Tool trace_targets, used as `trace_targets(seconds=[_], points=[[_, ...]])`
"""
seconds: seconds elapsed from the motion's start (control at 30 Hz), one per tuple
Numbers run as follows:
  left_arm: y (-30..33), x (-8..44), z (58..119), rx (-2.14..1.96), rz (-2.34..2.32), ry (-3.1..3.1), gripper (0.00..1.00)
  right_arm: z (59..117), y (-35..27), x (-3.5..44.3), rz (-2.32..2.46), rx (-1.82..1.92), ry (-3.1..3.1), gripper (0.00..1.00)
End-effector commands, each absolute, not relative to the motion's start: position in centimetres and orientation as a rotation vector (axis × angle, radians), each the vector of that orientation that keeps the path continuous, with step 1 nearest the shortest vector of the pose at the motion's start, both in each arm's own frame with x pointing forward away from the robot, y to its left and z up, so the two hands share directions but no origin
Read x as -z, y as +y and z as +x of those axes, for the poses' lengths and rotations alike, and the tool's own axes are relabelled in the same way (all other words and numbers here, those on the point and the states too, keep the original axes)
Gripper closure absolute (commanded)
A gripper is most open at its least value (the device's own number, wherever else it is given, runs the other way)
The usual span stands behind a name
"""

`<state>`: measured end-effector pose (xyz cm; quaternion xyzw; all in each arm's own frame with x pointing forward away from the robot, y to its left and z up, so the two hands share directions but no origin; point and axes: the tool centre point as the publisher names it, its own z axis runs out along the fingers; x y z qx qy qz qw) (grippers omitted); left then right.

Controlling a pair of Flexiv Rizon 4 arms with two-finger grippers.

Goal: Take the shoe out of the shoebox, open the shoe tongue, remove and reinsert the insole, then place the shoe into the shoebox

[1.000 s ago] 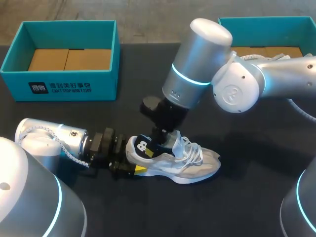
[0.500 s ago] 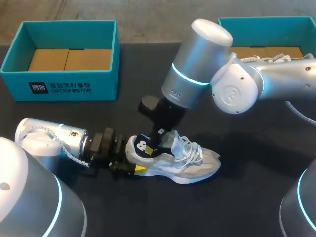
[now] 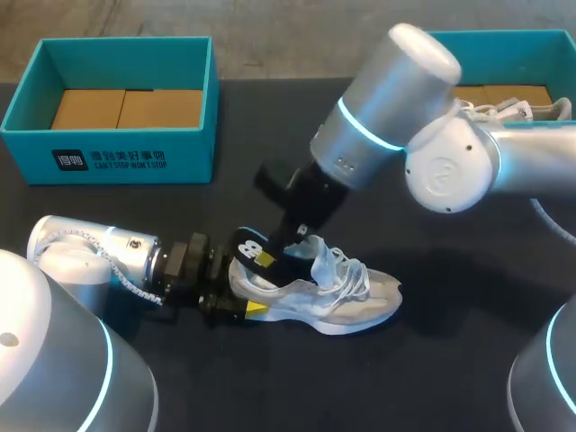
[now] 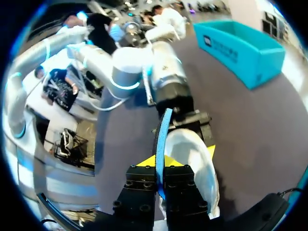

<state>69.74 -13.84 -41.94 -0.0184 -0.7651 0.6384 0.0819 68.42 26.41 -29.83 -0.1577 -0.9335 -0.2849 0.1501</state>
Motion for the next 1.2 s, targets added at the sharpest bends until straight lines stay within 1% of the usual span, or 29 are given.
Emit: trace_targets(seconds=[0.03, 0.4, 0.57, 1.13, 1.2], points=[[-14.0, 42.4, 70.0, -1.904, -0.054, -2.289, 1.00, 68.4, 25.6, 29.3, -0.359, 1.007, -2.643, 1.00], [-14.0, 42.4, 70.0, -1.904, -0.054, -2.289, 1.00, 69.7, 25.7, 27.1, -0.165, 1.359, -2.545, 1.00], [-14.0, 42.4, 70.0, -1.904, -0.054, -2.289, 1.00, 70.5, 25.0, 26.1, -0.048, 1.687, -2.308, 1.00], [-14.0, 42.4, 70.0, -1.904, -0.054, -2.289, 1.00, 70.5, 25.0, 26.1, -0.048, 1.687, -2.308, 1.00], [-14.0, 42.4, 70.0, -1.904, -0.054, -2.289, 1.00, 70.8, 25.3, 25.2, -0.082, 1.681, -2.344, 1.00]])
